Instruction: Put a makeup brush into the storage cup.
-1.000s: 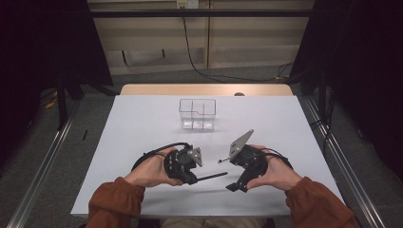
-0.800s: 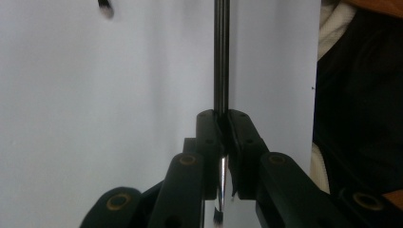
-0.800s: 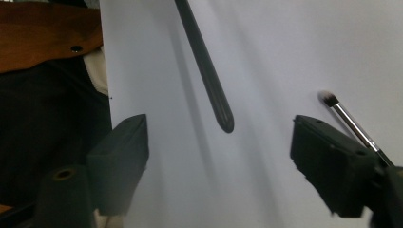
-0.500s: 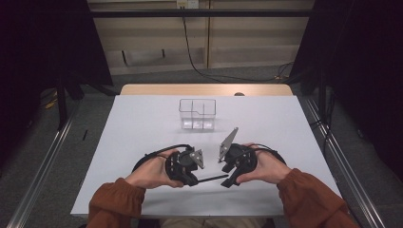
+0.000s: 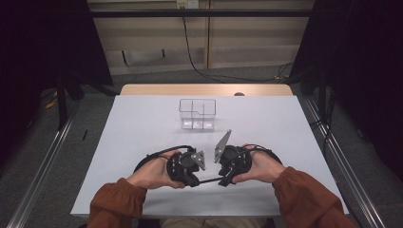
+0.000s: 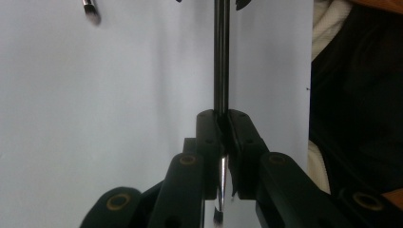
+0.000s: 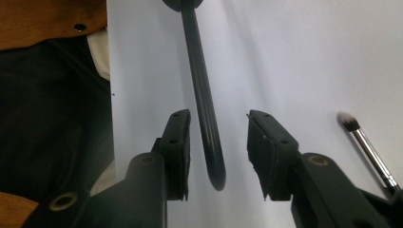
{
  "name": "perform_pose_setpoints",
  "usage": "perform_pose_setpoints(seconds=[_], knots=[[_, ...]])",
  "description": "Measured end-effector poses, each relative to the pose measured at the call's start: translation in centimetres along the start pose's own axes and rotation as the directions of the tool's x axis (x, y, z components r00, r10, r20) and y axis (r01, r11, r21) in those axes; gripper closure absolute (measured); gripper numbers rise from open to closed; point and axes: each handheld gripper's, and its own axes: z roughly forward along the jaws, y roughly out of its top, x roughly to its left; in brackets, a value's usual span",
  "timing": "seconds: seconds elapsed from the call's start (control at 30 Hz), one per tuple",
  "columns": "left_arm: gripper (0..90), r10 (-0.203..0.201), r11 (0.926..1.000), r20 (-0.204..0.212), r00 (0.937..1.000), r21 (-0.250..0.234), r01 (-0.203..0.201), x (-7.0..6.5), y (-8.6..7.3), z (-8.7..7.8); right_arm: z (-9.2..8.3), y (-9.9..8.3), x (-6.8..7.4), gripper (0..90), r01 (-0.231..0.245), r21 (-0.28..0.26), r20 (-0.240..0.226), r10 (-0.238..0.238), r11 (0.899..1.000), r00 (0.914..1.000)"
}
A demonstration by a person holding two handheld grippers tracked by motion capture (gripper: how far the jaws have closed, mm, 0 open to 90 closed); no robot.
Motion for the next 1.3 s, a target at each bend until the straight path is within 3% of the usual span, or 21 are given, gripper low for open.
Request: perform_pose_setpoints(seconds=[0.5,0.6,0.8,1.0,1.07,1.17,1.3], knots=[[84.0,0.011,0.9998,-0.005,0.9999,-0.014,-0.011,0.19,-0.02,0.30,0.24,0.27,0.17,80.9,0.038,-0.006,-0.010,-0.038,0.999,0.9992],[84.0,0.029,0.9996,-0.001,0.9996,0.001,-0.029,0.21,0.02,0.37,0.41,0.26,0.15,81.7,0.053,0.004,-0.017,-0.053,0.999,0.9985],[83.6,0.046,0.9988,-0.008,0.9989,-0.017,-0.047,0.29,-0.16,0.38,0.70,0.09,0.19,83.7,0.068,0.002,-0.027,-0.068,0.998,0.9974],[82.9,0.042,0.9985,-0.006,0.9991,-0.034,-0.043,0.49,-0.44,0.26,0.79,0.04,0.18,84.2,0.061,0.004,-0.032,-0.061,0.998,0.9977],[82.3,0.033,0.9974,-0.016,0.9993,-0.064,-0.034,0.49,-0.54,0.24,0.75,-0.01,0.10,84.3,0.059,-0.001,-0.034,-0.059,0.998,0.9977],[78.9,0.040,0.9958,-0.006,0.9992,-0.082,-0.041,0.65,-0.61,-0.06,0.59,-0.13,0.00,84.3,0.049,-0.016,-0.036,-0.049,0.999,0.9981],[71.2,0.030,0.9941,-0.033,0.9990,-0.103,-0.033,0.55,-0.75,-0.19,0.38,-0.24,-0.05,84.3,0.046,-0.027,-0.039,-0.047,0.999,0.9982]])
